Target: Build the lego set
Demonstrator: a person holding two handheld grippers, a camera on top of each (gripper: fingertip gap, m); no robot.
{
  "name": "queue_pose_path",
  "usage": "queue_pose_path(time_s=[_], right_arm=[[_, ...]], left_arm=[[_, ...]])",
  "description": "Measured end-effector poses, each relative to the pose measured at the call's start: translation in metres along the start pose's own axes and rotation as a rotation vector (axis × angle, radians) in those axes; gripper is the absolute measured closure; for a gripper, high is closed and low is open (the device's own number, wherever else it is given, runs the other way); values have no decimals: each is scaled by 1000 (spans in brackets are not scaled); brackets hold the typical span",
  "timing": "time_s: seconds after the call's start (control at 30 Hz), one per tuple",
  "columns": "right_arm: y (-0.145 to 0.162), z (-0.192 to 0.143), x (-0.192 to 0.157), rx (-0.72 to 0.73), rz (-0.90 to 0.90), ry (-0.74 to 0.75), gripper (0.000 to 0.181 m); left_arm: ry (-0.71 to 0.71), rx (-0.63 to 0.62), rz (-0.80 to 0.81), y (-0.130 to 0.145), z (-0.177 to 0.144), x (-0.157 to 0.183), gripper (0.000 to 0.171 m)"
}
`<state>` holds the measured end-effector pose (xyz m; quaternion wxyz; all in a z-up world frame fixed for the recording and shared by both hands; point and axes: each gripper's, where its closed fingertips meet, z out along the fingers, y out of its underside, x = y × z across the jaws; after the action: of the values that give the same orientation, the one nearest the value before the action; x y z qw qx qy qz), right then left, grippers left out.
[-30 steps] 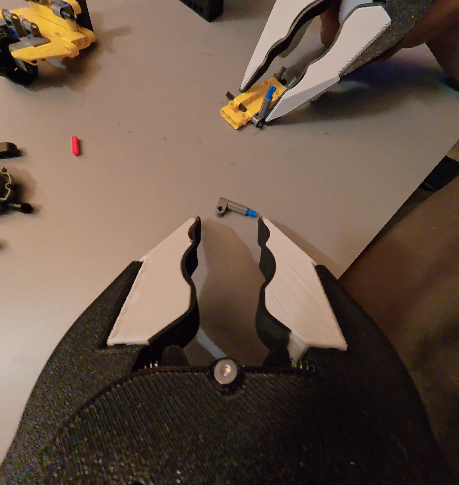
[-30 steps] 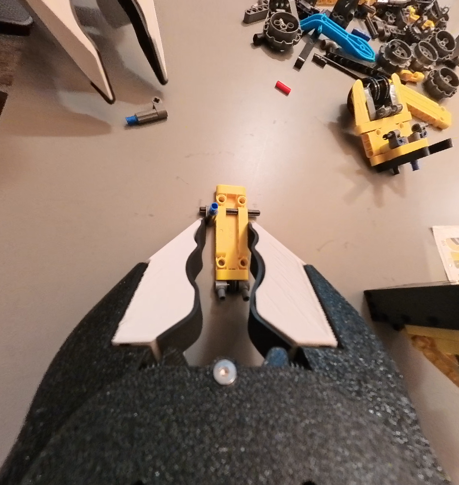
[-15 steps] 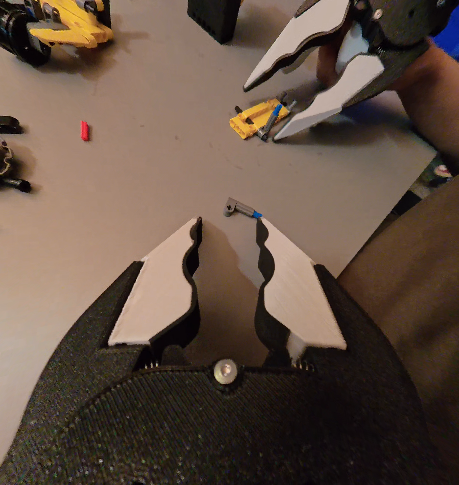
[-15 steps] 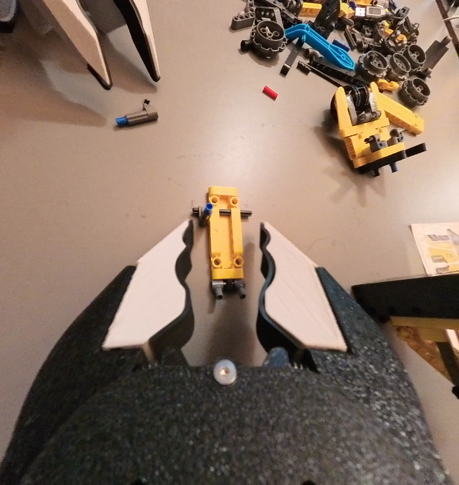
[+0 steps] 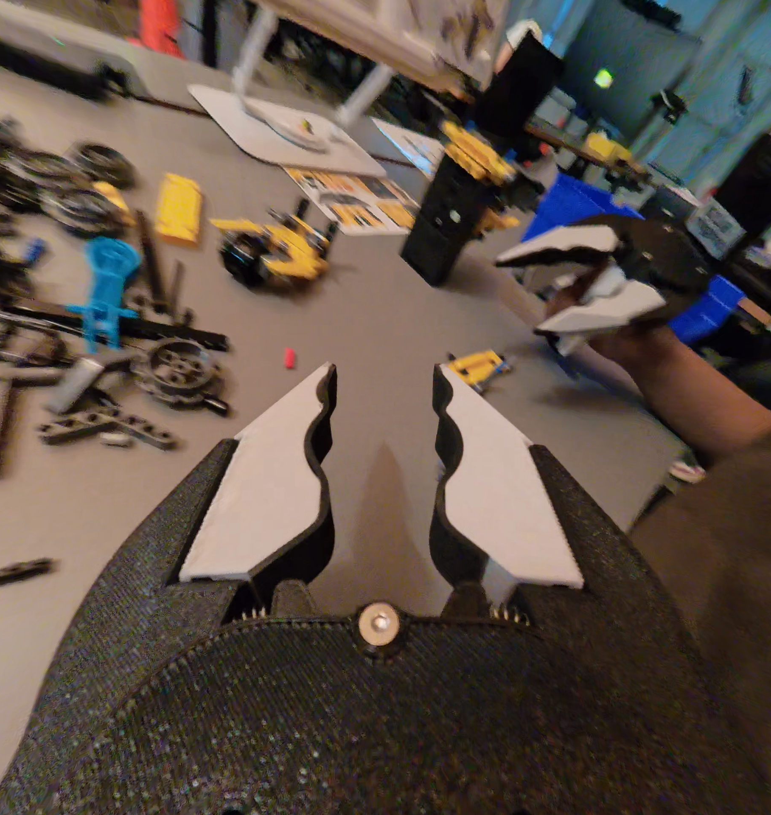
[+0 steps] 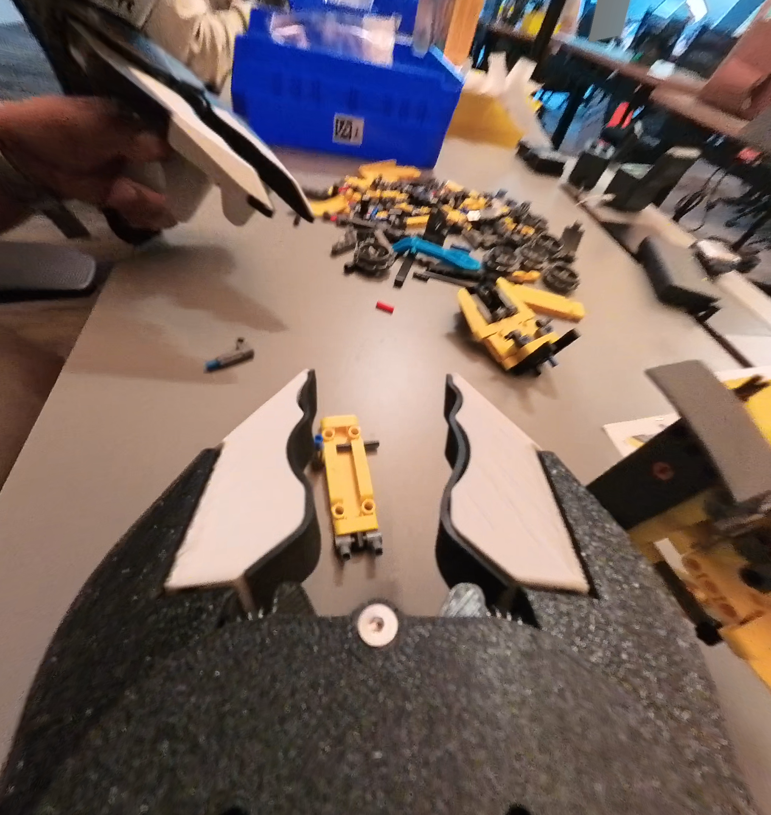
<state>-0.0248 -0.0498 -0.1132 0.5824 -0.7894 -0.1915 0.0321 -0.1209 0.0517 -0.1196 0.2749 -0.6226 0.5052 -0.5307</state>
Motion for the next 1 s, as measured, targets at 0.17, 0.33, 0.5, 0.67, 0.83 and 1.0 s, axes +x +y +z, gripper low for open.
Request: queue_pose_path(time_s=[0.17,0.33,0.5,0.67,0.83,1.0], right_arm=[[-18,-1,0,101,33,56,129],[-14,4,10,103,93,104,130],[-5,-1,32,92,123,188,134],[4,-1,41,65,196,160,135],[11,6,37,21,284,54,131],[14,8,37,3,310,35,132]], left_arm=[[-185,-5,28,-10,2,-43,158],[-304,-44,73,-19,15,-67,169],[-576,-141,220,-11,13,-102,161],[-545,-99,209,-13,13,-100,159],[-535,-161,228,-5,19,-99,154],[-585,-229,348,3,27,-98,152]])
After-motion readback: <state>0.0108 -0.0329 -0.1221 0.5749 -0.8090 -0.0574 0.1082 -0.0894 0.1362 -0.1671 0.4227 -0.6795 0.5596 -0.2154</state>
